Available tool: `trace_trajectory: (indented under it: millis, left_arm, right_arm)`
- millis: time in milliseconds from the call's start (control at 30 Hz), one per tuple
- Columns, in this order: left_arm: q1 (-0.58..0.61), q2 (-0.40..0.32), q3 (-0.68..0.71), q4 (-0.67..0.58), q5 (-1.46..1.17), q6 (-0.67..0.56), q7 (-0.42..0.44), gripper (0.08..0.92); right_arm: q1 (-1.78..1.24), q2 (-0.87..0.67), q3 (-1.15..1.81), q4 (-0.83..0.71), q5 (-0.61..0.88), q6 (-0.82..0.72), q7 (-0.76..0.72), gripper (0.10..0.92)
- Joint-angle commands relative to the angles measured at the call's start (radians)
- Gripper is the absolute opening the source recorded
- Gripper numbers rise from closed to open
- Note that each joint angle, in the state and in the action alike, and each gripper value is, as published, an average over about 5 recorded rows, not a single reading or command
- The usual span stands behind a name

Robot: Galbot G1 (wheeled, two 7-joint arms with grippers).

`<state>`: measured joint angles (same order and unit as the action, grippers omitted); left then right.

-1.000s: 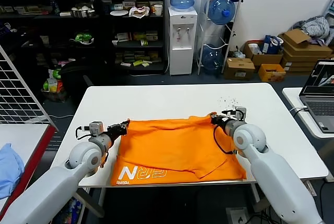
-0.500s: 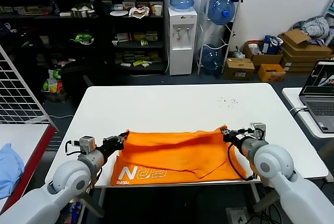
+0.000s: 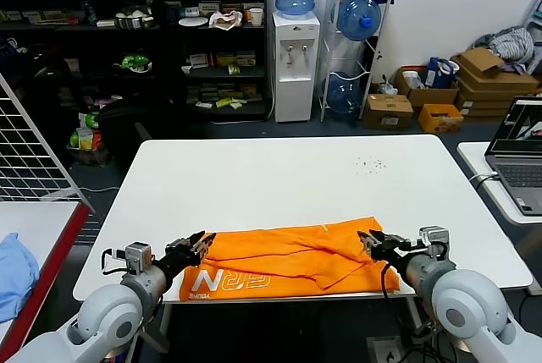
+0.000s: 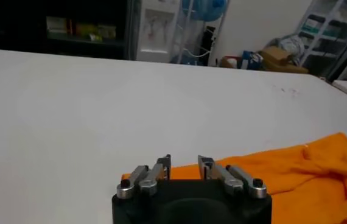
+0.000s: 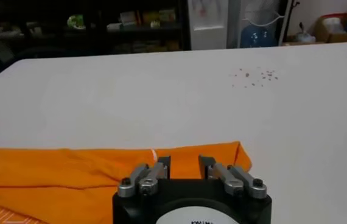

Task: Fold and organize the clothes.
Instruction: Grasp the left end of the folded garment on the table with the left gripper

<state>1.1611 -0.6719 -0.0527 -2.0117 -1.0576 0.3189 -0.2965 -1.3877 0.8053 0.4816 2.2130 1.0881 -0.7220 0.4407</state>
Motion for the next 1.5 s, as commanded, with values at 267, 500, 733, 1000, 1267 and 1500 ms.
trace_trajectory:
  millis: [267,500,733,1000,1267,1500]
  left_arm:
    - [0.075,-0.079,-0.031,0.083,0.040,-0.026,-0.005,0.635]
    - [0.106,-0.099,-0.044,0.090,0.044,-0.041,-0.008,0.841]
    - [0.121,-0.096,-0.045,0.090,0.045,-0.045,-0.008,0.920]
    - [0.121,-0.107,-0.041,0.106,0.047,-0.048,-0.007,0.921]
    - [0.129,-0.115,-0.035,0.110,0.052,-0.050,-0.013,0.892]
    - [0.142,-0.119,-0.031,0.103,0.055,-0.054,-0.016,0.702]
  right_arm:
    - [-0.093,0.023,0.058,0.048,-0.033,0.003,-0.011,0.716]
    - [-0.109,0.028,0.076,0.044,-0.034,0.005,-0.012,0.894]
    - [-0.109,0.034,0.074,0.042,-0.035,0.005,-0.011,0.921]
    - [-0.116,0.036,0.080,0.042,-0.035,0.006,-0.012,0.921]
    - [-0.116,0.037,0.082,0.039,-0.035,0.007,-0.012,0.921]
    - [-0.114,0.036,0.084,0.037,-0.034,0.009,-0.012,0.921]
